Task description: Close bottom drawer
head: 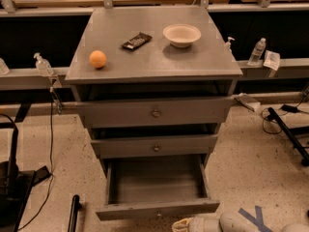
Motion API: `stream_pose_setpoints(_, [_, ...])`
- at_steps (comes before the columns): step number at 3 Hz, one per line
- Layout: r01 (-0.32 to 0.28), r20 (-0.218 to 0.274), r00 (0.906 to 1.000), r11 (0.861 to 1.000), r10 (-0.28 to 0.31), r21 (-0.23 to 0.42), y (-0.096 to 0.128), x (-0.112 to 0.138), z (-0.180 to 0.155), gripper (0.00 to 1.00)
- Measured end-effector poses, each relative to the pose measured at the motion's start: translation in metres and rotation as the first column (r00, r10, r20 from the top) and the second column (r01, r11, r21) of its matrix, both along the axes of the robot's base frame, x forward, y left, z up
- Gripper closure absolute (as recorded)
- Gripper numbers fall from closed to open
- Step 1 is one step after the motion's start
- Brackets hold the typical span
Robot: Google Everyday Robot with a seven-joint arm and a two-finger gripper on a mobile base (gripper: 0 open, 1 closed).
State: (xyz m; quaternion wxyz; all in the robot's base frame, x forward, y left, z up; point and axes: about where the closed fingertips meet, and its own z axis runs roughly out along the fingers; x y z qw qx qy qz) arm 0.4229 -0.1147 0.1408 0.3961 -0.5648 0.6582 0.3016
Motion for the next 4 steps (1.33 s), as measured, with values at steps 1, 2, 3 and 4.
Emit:
stream_pose_setpoints(1, [0.039,0.011,0.9992,0.999,-0.039,0.006,-0.002,0.008,-0.012,1.00])
stream_pose_setpoints(2, [0.082,0.022,0.9964,0.996,-0.083,0.016,-0.008,0.021,-0.017,1.00])
stream_pose_setpoints(3, [0.112,0.029,0.9932,0.993,-0.113,0.033,-0.005,0.037,-0.018,1.00])
stream_pose_setpoints(4, [0.127,0.037,0.9910,0.991,-0.129,0.046,0.003,0.054,-0.018,1.00])
